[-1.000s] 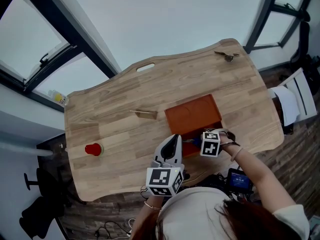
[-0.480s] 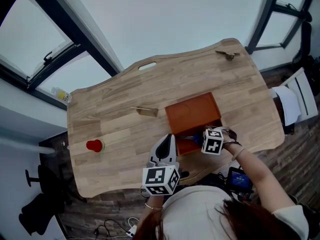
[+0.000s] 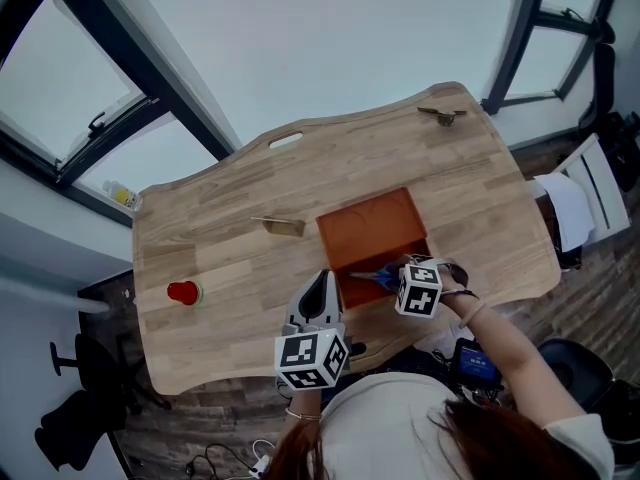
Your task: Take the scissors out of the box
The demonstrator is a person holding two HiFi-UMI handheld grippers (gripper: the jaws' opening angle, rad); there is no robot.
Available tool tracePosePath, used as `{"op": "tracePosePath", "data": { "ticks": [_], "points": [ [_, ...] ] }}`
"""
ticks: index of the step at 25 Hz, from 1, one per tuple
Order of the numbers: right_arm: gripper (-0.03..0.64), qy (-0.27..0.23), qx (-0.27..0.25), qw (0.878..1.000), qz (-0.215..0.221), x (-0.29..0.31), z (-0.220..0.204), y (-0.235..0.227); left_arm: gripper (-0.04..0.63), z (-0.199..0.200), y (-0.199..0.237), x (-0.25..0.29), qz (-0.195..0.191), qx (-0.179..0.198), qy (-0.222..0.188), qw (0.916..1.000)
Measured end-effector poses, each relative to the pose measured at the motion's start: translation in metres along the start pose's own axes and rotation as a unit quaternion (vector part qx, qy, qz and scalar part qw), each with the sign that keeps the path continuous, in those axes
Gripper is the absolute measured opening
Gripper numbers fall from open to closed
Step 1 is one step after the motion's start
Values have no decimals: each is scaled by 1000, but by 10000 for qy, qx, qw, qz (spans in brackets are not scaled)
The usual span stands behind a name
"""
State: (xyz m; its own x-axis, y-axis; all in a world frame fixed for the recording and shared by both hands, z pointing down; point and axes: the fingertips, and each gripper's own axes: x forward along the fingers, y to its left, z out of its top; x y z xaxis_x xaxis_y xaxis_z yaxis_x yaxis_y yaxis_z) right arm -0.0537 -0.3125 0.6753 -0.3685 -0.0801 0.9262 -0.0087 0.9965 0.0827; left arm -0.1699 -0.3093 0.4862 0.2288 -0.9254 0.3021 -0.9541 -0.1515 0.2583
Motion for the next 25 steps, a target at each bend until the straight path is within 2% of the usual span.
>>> {"op": "tracePosePath", "data": {
  "ticks": [13,25],
  "points": [
    [109,-537,254,9977,-335,-33,-9,-2,20,-9,-20,-11,378,159,17,9992],
    [109,-1534,1193,9800,-430,-55,-2,-7,21,-10,-28,-12,659,324,60,9973]
  ]
}}
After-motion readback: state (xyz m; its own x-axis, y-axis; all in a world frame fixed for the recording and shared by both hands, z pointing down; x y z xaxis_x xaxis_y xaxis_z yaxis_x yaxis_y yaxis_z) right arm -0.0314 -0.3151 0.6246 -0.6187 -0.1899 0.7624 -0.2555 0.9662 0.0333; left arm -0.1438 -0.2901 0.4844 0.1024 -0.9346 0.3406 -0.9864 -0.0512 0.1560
